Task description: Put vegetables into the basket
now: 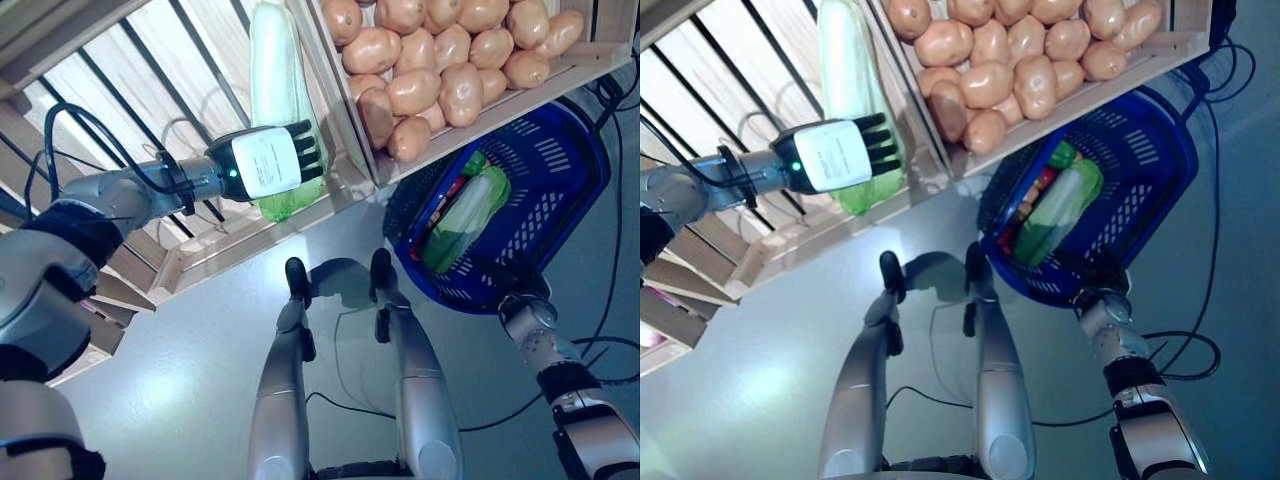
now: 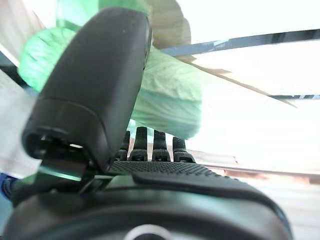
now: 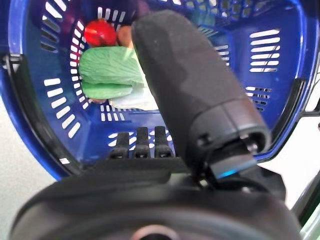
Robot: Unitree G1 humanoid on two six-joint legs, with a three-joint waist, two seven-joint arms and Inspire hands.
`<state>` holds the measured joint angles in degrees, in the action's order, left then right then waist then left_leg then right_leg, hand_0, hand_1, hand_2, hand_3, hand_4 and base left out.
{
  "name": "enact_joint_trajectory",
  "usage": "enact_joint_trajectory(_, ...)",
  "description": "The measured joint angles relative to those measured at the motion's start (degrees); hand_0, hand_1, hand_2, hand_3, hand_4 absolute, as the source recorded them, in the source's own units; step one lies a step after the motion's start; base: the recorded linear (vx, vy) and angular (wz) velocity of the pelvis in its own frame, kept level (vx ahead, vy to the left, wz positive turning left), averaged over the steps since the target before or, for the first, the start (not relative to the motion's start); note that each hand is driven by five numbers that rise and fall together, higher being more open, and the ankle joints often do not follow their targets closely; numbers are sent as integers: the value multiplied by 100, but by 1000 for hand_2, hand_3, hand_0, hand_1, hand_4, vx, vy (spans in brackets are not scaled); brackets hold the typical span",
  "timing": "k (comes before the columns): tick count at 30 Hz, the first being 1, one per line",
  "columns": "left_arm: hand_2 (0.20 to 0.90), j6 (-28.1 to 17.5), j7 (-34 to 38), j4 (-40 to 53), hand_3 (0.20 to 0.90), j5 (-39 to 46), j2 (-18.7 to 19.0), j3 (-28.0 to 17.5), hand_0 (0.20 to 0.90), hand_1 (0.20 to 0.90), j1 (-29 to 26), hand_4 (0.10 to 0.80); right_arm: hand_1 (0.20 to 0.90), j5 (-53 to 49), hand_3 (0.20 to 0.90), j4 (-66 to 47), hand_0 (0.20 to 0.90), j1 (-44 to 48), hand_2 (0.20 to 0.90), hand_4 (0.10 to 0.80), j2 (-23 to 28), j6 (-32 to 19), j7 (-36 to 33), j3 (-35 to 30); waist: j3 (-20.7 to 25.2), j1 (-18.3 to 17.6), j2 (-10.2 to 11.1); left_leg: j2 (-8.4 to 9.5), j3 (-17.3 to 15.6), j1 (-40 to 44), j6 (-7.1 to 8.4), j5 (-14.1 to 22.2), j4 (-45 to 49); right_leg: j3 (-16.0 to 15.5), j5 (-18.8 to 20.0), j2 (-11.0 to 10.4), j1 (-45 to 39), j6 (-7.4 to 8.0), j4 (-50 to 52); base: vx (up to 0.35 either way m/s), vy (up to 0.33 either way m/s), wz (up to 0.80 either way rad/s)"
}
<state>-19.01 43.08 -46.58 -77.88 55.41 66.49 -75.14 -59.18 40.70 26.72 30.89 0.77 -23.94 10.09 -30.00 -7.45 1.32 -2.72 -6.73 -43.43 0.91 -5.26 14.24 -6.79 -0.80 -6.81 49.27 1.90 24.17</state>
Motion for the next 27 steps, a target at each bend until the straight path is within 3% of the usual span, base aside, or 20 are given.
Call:
enact_joint_trajectory(7,900,25,525,-465,900,-4,-215,-104,900,900,6,800,900,-32,900,-147,900,52,900,800,4,161,-208,196,3,-83,175,-13,2,-174,-14,83,143,12,24,34,98,27,-25,-1,2,-1)
enact_joint_trajectory(8,662,25,566,-505,662,-5,-251,-114,662,662,6,642,900,-33,900,-169,900,52,900,800,4,165,-209,196,3,-79,177,-13,6,-187,-18,86,154,10,28,34,101,33,-34,0,0,0)
enact_joint_trajectory(9,578,27,603,-548,578,-7,-286,-122,578,578,7,585,900,-33,900,-193,900,60,900,800,3,167,-209,197,3,-77,179,-13,7,-208,-28,94,180,10,36,35,104,44,-45,0,0,0)
enact_joint_trajectory(10,300,30,623,-590,300,-7,-311,-142,300,300,7,400,900,-33,900,-211,900,81,900,800,3,179,-209,197,3,-81,180,-13,8,-230,-36,101,203,10,42,35,107,53,-62,0,0,0)
enact_joint_trajectory(27,300,229,765,-655,300,-102,-436,-164,300,300,-114,400,900,-38,900,-446,900,158,900,800,-34,278,-280,221,7,-192,385,-3,-54,-327,-104,177,324,66,131,30,113,112,-190,-1,-2,-1)
